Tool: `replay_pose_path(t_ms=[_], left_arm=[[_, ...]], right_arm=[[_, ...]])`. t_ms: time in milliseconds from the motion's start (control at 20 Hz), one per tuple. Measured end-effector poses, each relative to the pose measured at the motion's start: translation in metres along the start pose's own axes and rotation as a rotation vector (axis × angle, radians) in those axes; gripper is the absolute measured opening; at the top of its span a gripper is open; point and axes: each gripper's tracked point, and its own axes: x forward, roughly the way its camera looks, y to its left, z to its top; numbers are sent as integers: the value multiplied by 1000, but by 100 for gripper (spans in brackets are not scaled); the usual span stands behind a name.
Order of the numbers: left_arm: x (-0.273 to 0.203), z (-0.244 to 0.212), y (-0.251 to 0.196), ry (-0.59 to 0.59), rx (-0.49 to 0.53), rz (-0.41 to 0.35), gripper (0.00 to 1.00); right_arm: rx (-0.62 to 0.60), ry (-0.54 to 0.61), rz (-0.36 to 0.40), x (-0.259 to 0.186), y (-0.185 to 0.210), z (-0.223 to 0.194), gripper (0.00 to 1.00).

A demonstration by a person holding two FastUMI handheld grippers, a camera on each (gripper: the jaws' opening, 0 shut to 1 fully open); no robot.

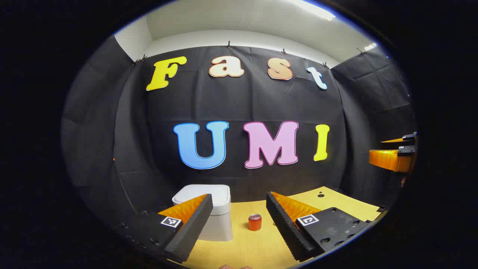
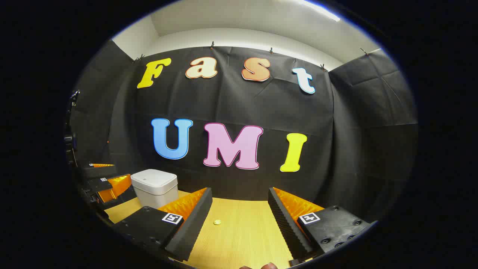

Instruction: Press the lid of the desktop garbage bin to open it, pick up the crumpled paper on the desktop and throw it into the bin, then pick up the pop can on the desktop and drop it into the bin, and finally close the garbage bin lid.

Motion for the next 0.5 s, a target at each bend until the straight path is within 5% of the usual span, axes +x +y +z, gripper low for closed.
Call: replay_pose_path(t_ms=[500], left_arm=[[13, -3, 17, 16, 7, 30, 97]], right_arm=[[-18, 21, 23, 13, 9, -7, 97]])
